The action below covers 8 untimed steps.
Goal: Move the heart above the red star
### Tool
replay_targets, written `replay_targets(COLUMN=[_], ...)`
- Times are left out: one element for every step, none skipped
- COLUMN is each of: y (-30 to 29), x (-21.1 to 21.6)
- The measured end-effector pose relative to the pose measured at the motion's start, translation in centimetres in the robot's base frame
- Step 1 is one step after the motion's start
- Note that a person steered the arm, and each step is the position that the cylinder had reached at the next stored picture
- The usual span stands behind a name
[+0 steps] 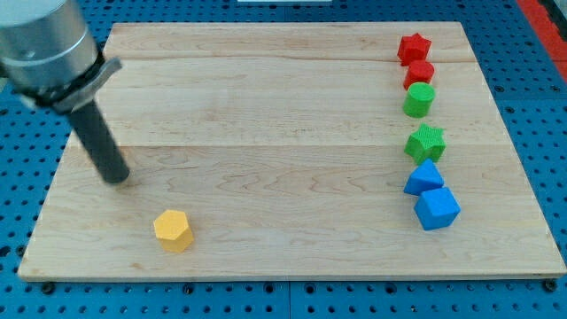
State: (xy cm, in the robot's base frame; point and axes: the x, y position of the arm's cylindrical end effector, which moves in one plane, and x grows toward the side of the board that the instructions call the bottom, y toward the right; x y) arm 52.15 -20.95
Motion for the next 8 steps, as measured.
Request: replay_targets(y=[-2.5, -1.9, 0.4, -2.7, -6.1, -5.4, 4.2, 13.2], x=[0.0, -5.6, -10.8, -10.1, -9.1, -14.7, -15.0, -15.0])
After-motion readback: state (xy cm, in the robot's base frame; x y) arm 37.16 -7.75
